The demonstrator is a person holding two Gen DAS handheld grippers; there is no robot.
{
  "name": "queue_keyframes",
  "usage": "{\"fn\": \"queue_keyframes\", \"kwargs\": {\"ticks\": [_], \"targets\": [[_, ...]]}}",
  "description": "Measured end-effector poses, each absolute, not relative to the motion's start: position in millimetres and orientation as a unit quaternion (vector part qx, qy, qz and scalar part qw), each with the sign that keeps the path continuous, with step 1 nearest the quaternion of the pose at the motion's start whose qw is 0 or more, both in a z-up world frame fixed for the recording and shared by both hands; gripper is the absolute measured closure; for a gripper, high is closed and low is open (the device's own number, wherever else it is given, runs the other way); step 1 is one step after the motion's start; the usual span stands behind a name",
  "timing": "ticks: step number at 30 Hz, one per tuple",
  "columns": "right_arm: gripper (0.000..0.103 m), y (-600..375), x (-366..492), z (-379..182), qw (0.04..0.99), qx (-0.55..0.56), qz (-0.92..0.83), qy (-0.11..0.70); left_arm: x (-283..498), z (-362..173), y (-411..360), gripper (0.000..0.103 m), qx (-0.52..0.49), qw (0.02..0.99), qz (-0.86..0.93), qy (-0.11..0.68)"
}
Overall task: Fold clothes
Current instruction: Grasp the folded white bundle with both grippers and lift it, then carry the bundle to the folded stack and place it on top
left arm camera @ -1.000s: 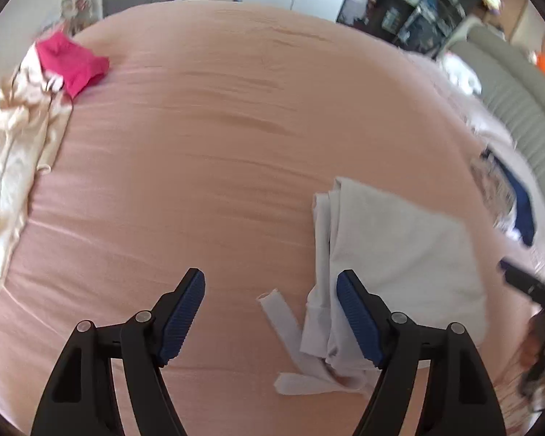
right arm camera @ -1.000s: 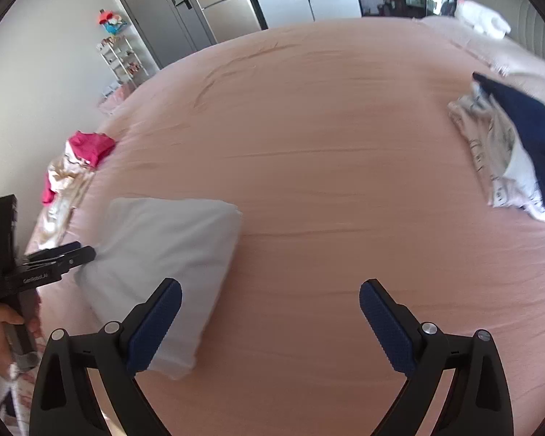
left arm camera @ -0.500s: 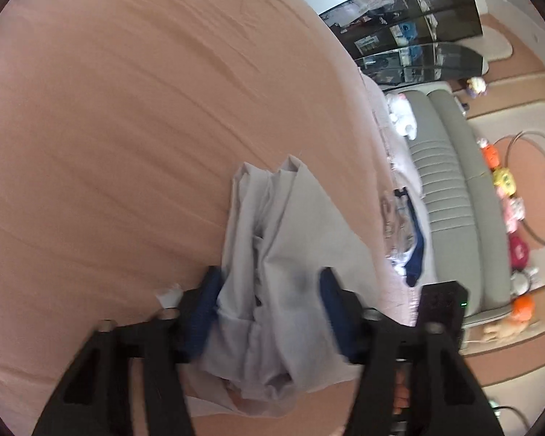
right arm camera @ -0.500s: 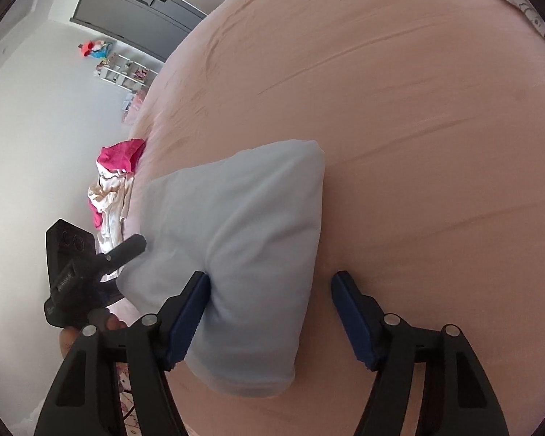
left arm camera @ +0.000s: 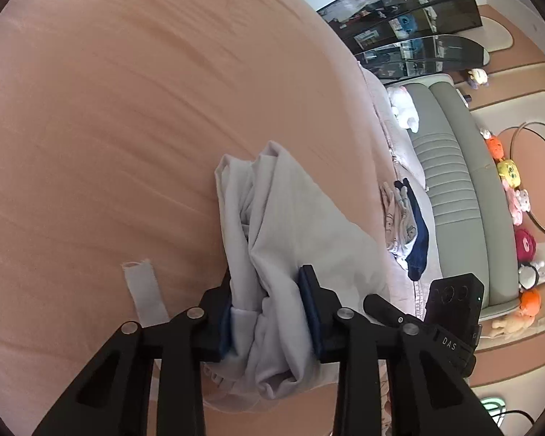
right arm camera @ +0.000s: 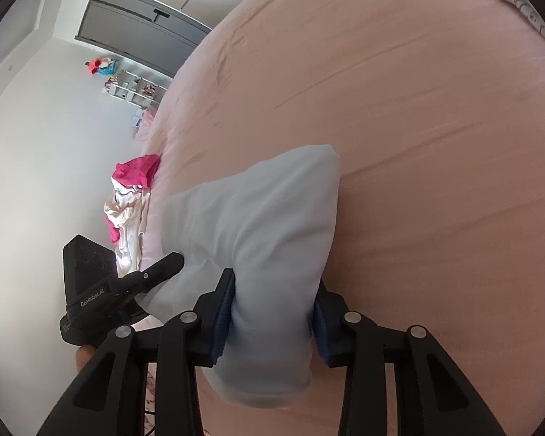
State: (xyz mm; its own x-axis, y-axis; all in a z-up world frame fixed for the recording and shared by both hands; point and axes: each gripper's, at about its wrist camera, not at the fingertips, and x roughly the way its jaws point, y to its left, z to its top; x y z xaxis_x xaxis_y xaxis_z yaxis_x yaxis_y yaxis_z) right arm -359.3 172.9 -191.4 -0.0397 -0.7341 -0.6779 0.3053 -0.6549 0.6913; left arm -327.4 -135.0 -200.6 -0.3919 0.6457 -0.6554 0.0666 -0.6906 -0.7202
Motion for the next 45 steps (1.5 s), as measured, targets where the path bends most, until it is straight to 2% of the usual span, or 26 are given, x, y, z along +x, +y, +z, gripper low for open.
{"fn": "queue_keyframes", "kwargs": {"ticks": [5,10,17,23,27,29,32,34,36,38,39,41,43,45], "targets": [[0.067,209,-351,-160,0.367,0.57,-0.709,-0.193,-312,-175,-101,0.076,-0.507,0.232,0.757,-0.339],[0.067,276,-362,-130,0.356,0.558,-0.725,-0.192,-326,-158,-32,0.076,-0.508,0.286,0.741,-0.333],[0.067,382,-456,-69,0.32,0.517,-0.777,-0.165,-398,-120,119,0.076,-0.479,0.357,0.734,-0.322],[0.066,453,-552,-24,0.299,0.482,-0.808,-0.159,-454,-105,209,0.076,-0.463,0.369,0.735,-0.331],[0.064,488,-609,-42,0.302,0.482,-0.805,-0.17,-479,-124,254,0.076,-0.461,0.355,0.75,-0.315],[0.06,502,-634,-77,0.288,0.502,-0.797,-0.171,-493,-148,271,0.076,-0.469,0.338,0.757,-0.304],[0.057,508,-654,-137,0.253,0.55,-0.788,-0.114,-506,-188,288,0.071,-0.53,0.32,0.739,-0.266],[0.057,518,-646,-136,0.264,0.525,-0.8,-0.121,-499,-178,274,0.069,-0.524,0.325,0.735,-0.282],[0.056,529,-633,-117,0.268,0.481,-0.824,-0.132,-483,-143,254,0.069,-0.471,0.286,0.806,-0.218],[0.056,532,-612,-84,0.234,0.406,-0.878,-0.096,-462,-105,244,0.069,-0.385,0.247,0.878,-0.138],[0.055,533,-601,-68,0.214,0.366,-0.902,-0.077,-456,-92,250,0.069,-0.359,0.259,0.89,-0.11],[0.037,508,-584,-55,0.203,0.315,-0.927,-0.011,-452,-86,285,0.069,-0.343,0.309,0.887,-0.024],[0.037,465,-580,-67,0.213,0.319,-0.919,0.09,-446,-90,326,0.069,-0.321,0.349,0.878,0.065],[0.037,436,-585,-95,0.216,0.356,-0.899,0.138,-444,-115,361,0.069,-0.341,0.363,0.854,0.15]]}}
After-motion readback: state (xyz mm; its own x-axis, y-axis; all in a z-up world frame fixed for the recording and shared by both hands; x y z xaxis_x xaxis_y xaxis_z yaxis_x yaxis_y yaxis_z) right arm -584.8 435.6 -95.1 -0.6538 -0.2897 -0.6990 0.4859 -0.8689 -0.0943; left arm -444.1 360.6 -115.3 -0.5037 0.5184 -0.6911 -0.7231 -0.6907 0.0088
